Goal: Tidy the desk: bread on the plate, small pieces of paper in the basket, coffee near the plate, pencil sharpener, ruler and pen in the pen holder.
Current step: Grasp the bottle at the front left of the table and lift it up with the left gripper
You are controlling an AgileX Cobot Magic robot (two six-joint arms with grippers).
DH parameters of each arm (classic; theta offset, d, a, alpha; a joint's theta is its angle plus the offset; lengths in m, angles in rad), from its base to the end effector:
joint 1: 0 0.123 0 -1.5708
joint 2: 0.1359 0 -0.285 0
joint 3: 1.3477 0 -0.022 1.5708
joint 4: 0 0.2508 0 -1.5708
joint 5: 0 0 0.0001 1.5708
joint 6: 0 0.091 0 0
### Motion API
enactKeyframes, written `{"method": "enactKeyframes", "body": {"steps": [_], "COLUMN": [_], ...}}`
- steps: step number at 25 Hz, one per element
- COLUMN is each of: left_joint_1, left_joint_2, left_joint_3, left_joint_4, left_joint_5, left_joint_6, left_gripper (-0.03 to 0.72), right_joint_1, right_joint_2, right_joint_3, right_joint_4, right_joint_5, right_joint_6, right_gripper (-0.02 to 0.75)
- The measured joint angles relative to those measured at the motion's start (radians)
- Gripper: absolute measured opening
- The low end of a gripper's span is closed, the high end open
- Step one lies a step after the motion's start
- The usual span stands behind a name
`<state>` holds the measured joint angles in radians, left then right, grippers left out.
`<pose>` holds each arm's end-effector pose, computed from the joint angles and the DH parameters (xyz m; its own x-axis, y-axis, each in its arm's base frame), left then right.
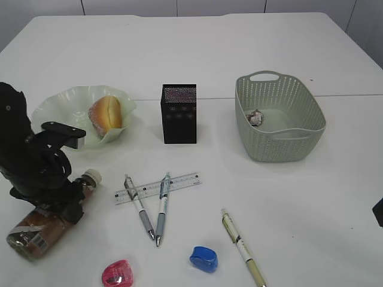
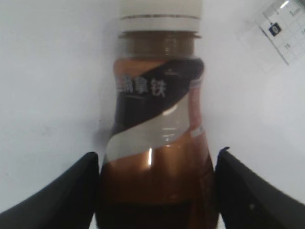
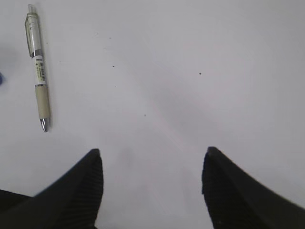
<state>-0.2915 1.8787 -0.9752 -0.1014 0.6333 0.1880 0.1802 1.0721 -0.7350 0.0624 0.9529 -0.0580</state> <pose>0.3062 -0.0976 0.1226 -0.9140 0.3847 -0.1289 0.3930 0.9184 -0.0461 0.1762 0.0368 0.2639 -0.9131 -0.1885 -0.3616 -0.2170 0.9754 0.0395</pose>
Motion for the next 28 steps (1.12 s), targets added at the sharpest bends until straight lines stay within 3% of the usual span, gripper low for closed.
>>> {"method": "enactKeyframes", "body": {"steps": [7,21,28], "left_joint_1": [-0.002,-0.002,-0.002], "left_joint_2": [0.002,-0.01,-0.245], "left_joint_3": [-0.006,-0.008,0.102], "left_joint_4": [-0.004,-0.058,-0.066], "left_joint_5": [-0.005,0.015,-0.12], "left_joint_6": [0.0,0.0,0.024], "left_gripper": [0.44,0.432,0.43], "right_joint_1": [0.0,0.0,0.0], "right_joint_2": [0.0,0.0,0.0], "right_joint_3": [0.0,0.0,0.0], "right_joint_4": [0.002,0.002,0.002], "right_joint_5": [0.0,0.006,0.008], "right_joint_6": [0.0,0.0,0.0], "right_gripper": [0.478,0.477,0.477]}}
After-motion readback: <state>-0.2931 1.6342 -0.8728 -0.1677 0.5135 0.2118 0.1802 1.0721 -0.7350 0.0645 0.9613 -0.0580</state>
